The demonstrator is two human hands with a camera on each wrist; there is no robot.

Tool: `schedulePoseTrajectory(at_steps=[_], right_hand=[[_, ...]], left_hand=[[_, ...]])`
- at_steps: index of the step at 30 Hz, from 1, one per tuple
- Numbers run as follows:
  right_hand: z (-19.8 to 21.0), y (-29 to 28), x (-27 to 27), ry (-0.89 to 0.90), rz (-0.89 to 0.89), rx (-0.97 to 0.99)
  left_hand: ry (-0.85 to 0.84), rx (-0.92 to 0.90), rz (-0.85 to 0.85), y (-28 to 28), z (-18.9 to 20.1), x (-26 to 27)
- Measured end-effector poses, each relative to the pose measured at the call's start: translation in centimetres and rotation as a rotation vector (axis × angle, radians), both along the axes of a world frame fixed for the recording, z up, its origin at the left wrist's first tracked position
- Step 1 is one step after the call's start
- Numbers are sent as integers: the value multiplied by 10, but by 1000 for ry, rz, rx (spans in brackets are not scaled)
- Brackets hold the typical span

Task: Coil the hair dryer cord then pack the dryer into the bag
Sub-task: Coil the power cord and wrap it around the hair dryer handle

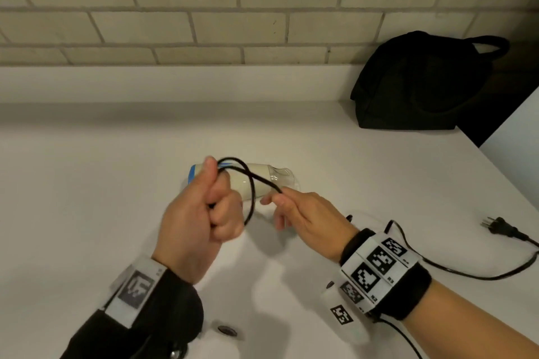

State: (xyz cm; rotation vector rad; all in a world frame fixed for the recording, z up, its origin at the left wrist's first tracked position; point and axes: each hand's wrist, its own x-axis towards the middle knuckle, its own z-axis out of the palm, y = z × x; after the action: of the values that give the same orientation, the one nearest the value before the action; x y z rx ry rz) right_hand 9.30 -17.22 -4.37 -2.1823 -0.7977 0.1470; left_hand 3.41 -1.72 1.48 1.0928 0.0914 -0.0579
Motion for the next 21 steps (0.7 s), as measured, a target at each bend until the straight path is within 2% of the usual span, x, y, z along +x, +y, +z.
schedulePoseTrajectory(at_steps=[3,5,7,8,10,12,15,18,21], right_hand=[[5,-6,3,-50,-98,-283],[4,-2,0,-181,-122,-492],[3,7,-13,-336,-70,-618],[3,11,-20,-372,-64,-699],[-6,18,-31,-525,-92,-654],[-11,19,-42,-544,17,-552],[-3,8,-46,-505,198,-433],[16,-10,-48,-530,156,-469],[30,-28,-47,-438,113,-365]], left_hand=[[-28,-43,12,3,5,2],[-52,-38,-27,-2,4,2],[-113,86,-78,-10,-1,5],[-157,217,-119,-15,-4,5],[-212,526,-184,-24,-13,5],[-283,731,-197,-29,-23,3],[-393,896,-247,-28,-33,-1],[-471,1030,-281,-23,-41,-2],[-514,1107,-275,-28,-44,-5]])
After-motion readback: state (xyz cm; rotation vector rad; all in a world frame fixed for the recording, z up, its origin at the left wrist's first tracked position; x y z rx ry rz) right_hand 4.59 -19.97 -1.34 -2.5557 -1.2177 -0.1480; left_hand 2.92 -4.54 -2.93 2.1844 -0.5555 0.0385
